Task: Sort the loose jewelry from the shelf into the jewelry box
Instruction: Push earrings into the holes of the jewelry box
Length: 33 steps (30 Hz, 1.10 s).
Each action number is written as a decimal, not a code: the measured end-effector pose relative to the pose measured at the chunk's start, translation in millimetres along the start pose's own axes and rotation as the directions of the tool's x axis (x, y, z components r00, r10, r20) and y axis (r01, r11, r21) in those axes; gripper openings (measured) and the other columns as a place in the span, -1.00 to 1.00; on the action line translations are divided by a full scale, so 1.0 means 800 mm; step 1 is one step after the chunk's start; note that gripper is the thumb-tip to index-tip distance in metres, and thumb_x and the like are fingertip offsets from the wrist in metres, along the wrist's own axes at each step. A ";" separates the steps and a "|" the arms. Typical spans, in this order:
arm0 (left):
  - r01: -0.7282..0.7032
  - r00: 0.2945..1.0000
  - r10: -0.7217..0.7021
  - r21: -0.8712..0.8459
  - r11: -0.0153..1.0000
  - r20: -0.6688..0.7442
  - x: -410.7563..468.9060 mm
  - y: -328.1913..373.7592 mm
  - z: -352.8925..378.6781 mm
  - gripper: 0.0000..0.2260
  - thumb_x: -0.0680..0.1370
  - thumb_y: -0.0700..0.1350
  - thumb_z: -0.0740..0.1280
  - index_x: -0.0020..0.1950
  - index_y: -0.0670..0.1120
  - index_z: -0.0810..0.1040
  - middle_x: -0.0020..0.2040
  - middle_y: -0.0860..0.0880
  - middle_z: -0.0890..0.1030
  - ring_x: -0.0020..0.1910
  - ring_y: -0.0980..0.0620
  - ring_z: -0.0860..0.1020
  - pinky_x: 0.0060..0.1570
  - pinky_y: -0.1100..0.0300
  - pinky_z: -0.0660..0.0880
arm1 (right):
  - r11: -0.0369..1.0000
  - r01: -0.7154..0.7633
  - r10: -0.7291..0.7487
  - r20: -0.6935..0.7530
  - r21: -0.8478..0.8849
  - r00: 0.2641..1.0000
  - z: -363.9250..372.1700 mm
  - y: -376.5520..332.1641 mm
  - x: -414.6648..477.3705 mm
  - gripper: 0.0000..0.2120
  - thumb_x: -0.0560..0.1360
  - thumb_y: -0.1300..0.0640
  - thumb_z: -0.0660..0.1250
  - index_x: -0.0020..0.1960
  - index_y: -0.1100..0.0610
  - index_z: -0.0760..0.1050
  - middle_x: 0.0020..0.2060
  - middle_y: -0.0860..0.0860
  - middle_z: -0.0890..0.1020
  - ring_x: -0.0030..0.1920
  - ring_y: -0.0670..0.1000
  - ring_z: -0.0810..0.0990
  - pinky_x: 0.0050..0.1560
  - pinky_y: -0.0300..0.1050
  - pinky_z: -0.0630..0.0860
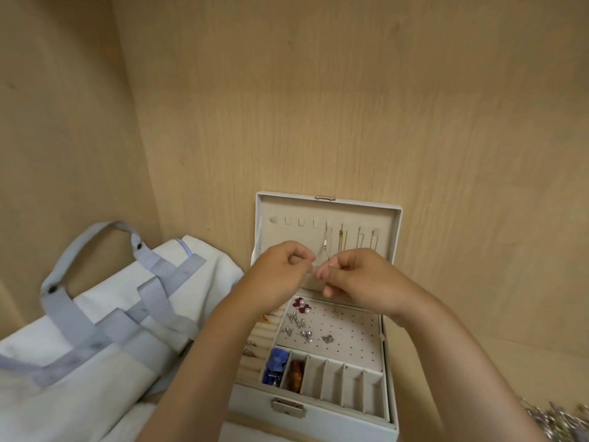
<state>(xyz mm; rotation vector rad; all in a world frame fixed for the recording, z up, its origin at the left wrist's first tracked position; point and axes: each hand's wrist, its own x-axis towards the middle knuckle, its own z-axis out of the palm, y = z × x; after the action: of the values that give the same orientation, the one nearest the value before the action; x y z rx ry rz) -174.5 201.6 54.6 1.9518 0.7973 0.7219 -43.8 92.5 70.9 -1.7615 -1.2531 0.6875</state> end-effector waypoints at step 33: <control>-0.279 0.935 0.354 0.567 0.775 -0.024 0.004 -0.033 0.014 -0.71 0.64 -0.12 0.19 0.33 0.07 0.53 0.21 0.18 0.45 0.09 0.13 0.51 -0.03 0.10 0.53 | 0.979 0.202 -0.188 -0.248 0.034 0.950 -0.014 0.023 0.021 -0.80 0.56 0.14 0.41 -0.19 0.21 0.67 -0.22 0.21 0.69 -0.45 0.05 0.46 -0.34 -0.08 0.46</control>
<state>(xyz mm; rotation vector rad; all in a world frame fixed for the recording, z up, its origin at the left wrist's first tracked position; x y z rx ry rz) -170.7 208.7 26.9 2.6411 0.8271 0.8937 -20.3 101.9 61.1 -1.5927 -1.2039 0.3774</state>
